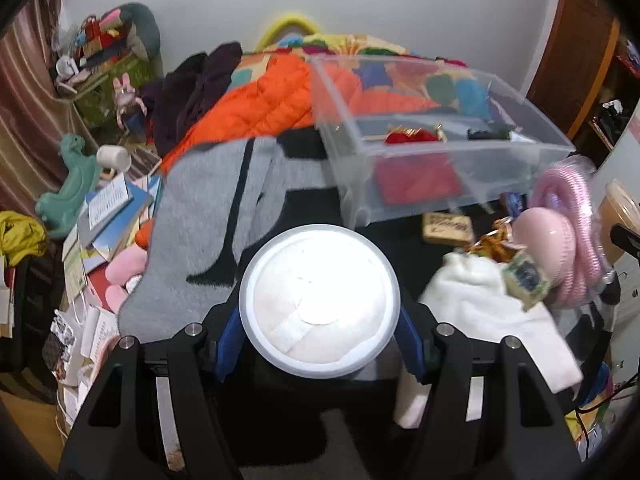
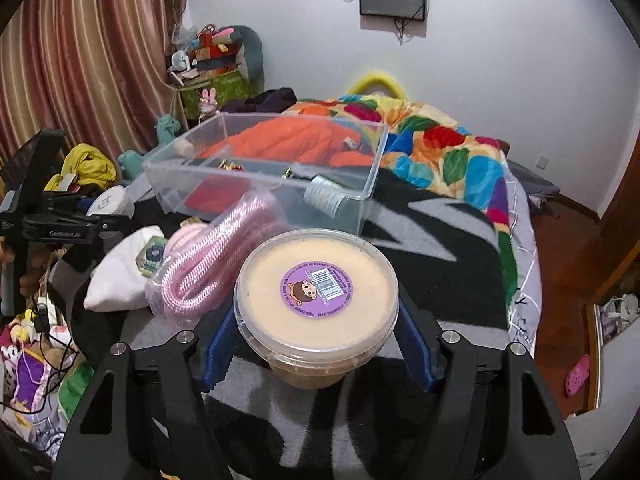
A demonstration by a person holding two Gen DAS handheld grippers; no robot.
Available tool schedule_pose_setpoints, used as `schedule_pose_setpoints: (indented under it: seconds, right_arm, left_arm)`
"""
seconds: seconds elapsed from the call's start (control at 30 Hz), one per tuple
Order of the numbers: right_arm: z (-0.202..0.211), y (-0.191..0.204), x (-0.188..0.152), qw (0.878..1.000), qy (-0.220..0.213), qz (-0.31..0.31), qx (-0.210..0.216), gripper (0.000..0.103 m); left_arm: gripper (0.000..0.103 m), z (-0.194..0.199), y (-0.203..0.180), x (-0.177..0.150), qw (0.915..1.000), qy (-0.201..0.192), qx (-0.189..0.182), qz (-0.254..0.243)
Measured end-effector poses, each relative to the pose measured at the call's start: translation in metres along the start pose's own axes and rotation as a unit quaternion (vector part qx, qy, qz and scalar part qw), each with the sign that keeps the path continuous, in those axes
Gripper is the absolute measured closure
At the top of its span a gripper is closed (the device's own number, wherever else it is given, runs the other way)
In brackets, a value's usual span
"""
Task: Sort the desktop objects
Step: 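Carry white lid into clear box with left tool while right tool places cream tub inside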
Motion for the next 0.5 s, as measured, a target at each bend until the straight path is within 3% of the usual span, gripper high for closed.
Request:
schedule_pose_setpoints:
  seconds: [0.5]
  right_arm:
    - [0.019,0.005,0.046,0.999,-0.043,0.011,-0.006,0.037]
  left_arm:
    - [0.038,0.063,-0.018,0.057,0.9952,-0.095,-0.018,-0.011]
Point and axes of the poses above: each gripper's, at about its wrist camera, not at the fingertips, and z roughly against the way its jaws point, y to its left, x to its top, the point moved 10 cm from there along -z, roughly the way its jaws point, and after that the axes turned 8 degrees about -y, right-handed, at the moved point
